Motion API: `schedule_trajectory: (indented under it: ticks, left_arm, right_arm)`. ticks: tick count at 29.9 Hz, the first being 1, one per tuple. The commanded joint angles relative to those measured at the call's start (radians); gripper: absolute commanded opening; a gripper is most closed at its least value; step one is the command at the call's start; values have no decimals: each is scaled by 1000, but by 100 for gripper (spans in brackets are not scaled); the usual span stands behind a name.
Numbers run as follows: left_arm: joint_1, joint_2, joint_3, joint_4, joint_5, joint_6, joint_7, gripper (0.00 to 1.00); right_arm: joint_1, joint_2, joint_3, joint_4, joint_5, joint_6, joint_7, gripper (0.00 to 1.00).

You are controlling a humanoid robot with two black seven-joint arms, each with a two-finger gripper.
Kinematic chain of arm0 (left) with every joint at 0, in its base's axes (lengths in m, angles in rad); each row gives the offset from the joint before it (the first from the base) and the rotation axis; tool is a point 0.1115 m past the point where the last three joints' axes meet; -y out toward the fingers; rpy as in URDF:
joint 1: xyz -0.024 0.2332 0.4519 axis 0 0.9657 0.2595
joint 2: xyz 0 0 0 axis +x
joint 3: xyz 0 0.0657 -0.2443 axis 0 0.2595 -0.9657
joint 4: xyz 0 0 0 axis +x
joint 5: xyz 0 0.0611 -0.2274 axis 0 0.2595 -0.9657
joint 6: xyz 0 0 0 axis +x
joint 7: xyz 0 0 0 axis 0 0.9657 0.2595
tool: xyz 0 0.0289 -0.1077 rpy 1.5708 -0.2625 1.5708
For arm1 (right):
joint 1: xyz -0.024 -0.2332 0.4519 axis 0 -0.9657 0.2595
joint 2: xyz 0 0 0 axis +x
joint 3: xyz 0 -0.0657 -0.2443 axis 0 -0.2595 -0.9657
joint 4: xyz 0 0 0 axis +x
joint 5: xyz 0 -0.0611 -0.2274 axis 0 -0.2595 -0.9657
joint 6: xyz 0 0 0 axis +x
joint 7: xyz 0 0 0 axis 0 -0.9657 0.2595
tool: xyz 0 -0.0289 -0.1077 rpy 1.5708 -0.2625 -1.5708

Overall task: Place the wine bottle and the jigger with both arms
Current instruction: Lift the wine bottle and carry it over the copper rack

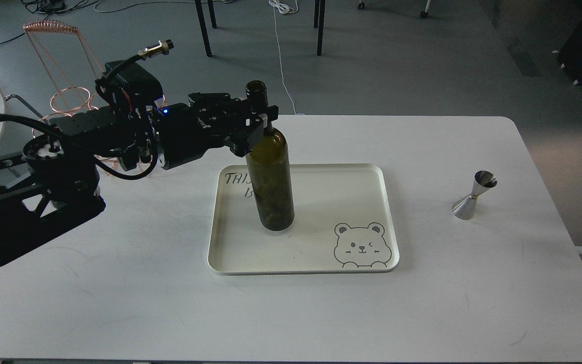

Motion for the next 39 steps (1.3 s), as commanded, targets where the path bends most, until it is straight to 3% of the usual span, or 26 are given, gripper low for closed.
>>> schedule_trajectory:
  ticks: [1, 8, 14, 20, 39]
  left_arm:
    - [-48, 49, -40, -1, -26, -32, -1, 14]
    - [-130, 189, -59, 47, -118, -63, -38, 13]
    - [-213, 224, -47, 228, -114, -69, -107, 12]
    - [-229, 224, -45, 423, -103, -69, -144, 12]
    - [-223, 181, 13, 548, -48, -54, -147, 12]
  right_arm:
    - [0, -2, 0, 2, 0, 0, 0, 98]
    - [-2, -17, 0, 2, 0, 0, 0, 98]
    - [-3, -26, 4, 2, 0, 0, 0, 98]
    - [-2, -26, 5, 3, 0, 0, 0, 98]
    - [-3, -29, 4, 3, 0, 0, 0, 98]
